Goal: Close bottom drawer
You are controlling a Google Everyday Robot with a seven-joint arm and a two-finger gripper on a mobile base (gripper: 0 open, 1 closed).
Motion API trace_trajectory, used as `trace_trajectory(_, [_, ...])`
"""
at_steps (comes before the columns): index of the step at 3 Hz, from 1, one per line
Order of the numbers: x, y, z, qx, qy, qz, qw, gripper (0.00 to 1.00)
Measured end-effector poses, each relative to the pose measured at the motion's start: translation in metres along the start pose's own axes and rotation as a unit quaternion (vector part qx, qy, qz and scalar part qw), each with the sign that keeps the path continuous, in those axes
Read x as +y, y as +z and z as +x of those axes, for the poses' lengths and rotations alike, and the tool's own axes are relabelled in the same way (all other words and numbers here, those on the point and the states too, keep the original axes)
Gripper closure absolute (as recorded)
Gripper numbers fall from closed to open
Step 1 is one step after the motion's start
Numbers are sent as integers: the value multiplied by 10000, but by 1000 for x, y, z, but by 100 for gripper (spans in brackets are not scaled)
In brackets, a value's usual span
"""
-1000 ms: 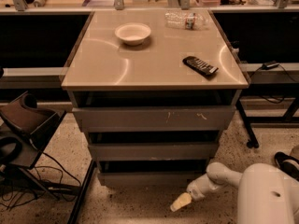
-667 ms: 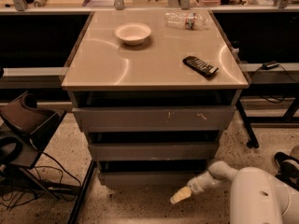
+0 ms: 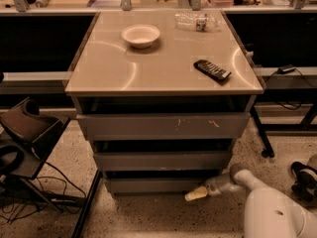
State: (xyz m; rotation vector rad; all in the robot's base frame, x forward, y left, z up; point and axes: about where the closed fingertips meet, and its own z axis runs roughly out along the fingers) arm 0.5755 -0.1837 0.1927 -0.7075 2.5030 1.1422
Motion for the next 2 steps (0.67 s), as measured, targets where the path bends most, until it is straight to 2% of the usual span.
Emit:
trace_trajectory(1, [-7, -21, 0, -647, 89, -16, 9979, 0])
trace_trajectory(2, [-7, -23, 1, -676, 103, -11, 9977, 0])
